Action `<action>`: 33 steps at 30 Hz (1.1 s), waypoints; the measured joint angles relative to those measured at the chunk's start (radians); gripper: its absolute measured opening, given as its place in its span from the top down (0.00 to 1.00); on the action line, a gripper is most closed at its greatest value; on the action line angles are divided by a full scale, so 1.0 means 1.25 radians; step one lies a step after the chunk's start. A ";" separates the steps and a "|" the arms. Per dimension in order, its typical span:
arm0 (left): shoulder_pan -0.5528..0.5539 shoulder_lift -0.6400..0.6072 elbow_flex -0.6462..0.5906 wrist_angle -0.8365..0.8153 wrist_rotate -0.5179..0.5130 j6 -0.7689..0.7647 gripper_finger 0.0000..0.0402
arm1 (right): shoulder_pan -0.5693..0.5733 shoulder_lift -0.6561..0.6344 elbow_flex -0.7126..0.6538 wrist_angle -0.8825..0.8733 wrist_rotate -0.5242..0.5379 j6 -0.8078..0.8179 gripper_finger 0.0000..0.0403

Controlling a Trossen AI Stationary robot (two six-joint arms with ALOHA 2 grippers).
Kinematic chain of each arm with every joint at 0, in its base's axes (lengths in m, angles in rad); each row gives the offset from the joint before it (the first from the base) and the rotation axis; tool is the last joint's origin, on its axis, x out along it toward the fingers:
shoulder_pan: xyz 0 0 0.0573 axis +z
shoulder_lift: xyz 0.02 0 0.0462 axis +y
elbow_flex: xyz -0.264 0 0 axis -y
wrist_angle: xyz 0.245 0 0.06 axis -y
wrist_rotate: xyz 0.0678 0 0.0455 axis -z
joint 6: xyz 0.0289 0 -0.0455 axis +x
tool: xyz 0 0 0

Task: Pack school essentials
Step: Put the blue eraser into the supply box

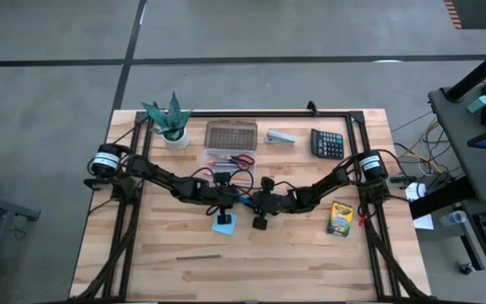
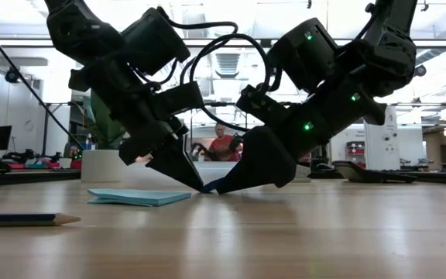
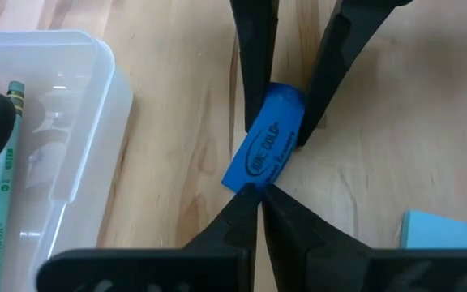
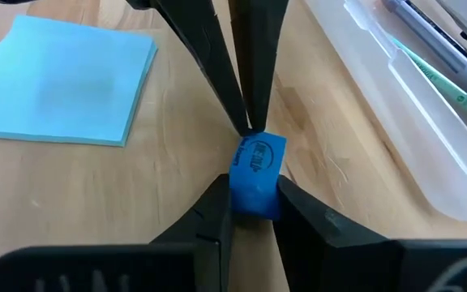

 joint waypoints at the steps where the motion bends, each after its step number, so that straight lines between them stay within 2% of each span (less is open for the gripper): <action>1: 0.000 -0.003 0.000 -0.001 0.000 0.000 0.99 | 0.000 -0.002 0.000 -0.003 -0.002 0.000 0.84; 11: 0.000 -0.056 -0.001 -0.010 0.001 0.004 0.98 | 0.001 -0.027 -0.001 -0.020 -0.008 -0.007 0.84; 16: 0.000 -0.104 -0.001 -0.058 0.002 0.025 0.98 | 0.001 -0.030 -0.001 -0.024 -0.023 -0.008 0.84; 22: -0.001 -0.220 -0.007 -0.115 0.001 0.066 0.98 | 0.001 -0.089 -0.001 -0.046 -0.072 -0.027 0.84; 26: -0.001 -0.314 -0.017 -0.122 -0.013 0.117 0.98 | -0.008 -0.169 -0.001 -0.113 -0.088 -0.070 0.84; 31: 0.000 -0.429 -0.055 -0.127 -0.053 0.144 0.98 | -0.066 -0.266 -0.001 -0.231 -0.092 -0.129 0.84; 33: 0.000 -0.468 -0.071 -0.120 -0.069 0.144 0.98 | -0.100 -0.287 -0.001 -0.253 -0.119 -0.145 0.84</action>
